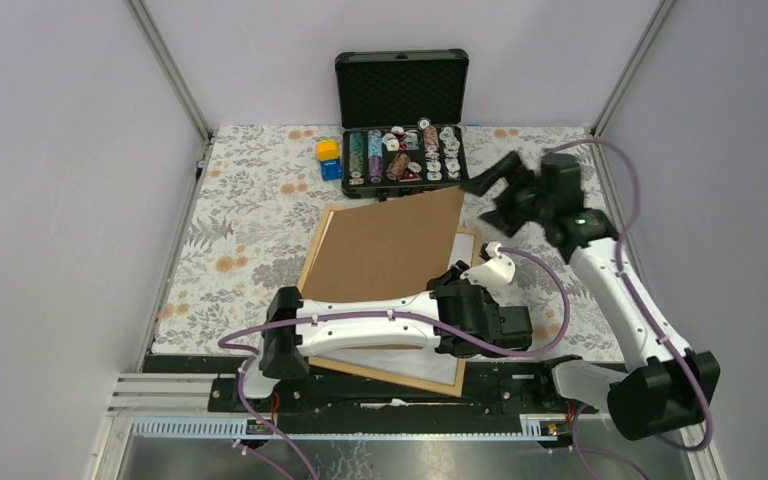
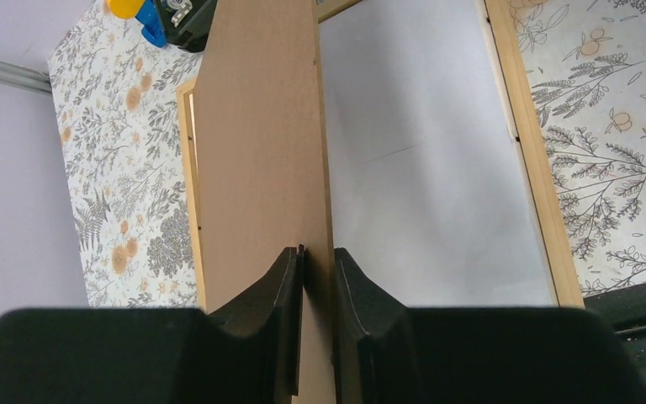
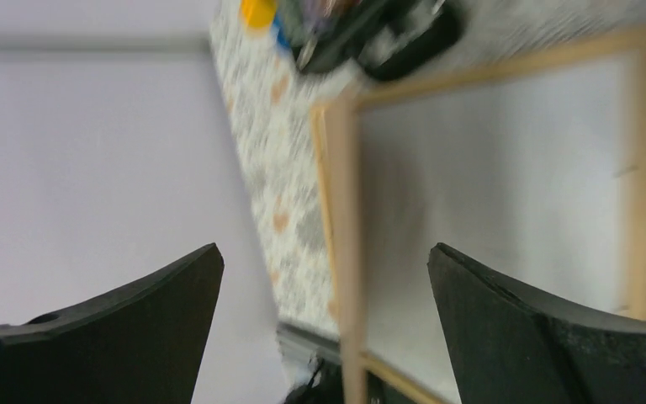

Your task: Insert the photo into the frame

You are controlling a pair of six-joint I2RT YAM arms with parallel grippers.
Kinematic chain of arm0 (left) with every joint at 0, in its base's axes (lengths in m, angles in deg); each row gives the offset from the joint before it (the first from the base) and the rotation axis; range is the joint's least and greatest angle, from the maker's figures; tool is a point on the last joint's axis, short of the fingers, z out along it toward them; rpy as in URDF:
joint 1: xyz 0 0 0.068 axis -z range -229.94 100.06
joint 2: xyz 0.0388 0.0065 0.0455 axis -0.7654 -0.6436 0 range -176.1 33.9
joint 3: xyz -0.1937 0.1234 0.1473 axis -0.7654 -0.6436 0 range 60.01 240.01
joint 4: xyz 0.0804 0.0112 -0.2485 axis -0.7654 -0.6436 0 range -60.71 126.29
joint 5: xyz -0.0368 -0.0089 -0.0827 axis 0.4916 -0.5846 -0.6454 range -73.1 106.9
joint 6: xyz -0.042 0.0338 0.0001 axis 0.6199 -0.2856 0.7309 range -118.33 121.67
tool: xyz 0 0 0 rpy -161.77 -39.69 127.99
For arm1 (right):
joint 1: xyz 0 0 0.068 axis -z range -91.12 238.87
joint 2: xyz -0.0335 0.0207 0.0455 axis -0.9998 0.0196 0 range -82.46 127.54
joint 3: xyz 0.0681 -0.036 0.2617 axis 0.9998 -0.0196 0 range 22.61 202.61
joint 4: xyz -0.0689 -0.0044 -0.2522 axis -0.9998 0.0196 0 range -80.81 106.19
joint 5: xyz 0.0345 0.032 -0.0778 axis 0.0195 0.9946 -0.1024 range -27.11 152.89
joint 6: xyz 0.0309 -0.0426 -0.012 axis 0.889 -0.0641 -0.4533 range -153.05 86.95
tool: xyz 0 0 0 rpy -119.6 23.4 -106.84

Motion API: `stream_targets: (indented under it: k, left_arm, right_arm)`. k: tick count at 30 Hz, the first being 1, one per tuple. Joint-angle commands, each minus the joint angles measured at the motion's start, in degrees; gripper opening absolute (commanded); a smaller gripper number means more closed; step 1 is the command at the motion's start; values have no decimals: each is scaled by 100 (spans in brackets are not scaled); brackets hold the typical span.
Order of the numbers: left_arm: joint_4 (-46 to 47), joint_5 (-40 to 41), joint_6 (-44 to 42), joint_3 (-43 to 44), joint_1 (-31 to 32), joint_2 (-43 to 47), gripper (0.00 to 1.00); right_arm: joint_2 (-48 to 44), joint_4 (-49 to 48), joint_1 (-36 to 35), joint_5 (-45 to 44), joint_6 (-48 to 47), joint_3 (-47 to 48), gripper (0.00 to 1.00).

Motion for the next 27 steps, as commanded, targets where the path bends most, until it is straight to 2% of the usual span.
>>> stream_targets:
  k: [1, 3, 6, 11, 13, 18, 22, 27]
  left_arm:
    - [67, 307, 186, -33, -37, 466, 8]
    - [61, 384, 298, -93, -39, 523, 6]
    - [68, 517, 593, -261, -37, 654, 0]
    - [77, 679, 1021, -372, -37, 842, 0]
    - [147, 710, 1055, -405, -37, 876, 0]
    - [147, 738, 1171, -455, -37, 896, 0]
    - [113, 800, 1297, -567, -35, 950, 0]
    - [121, 896, 1314, -576, -37, 960, 0]
  right_arm:
    - [-380, 1112, 1492, -30, -1524, 443, 100]
    - [-345, 1688, 1810, -386, -2033, 543, 100]
    - [-195, 2047, 1862, -906, -2470, 307, 100]
    - [392, 1904, 1769, 96, -2969, -638, 97]
    - [698, 1708, 1358, 211, -3039, -832, 95]
    - [1566, 1692, -144, -513, -2966, -924, 85]
    - [1825, 1503, -455, -527, -2741, -1218, 72]
    - [1872, 1426, -650, -680, -2572, -1350, 64]
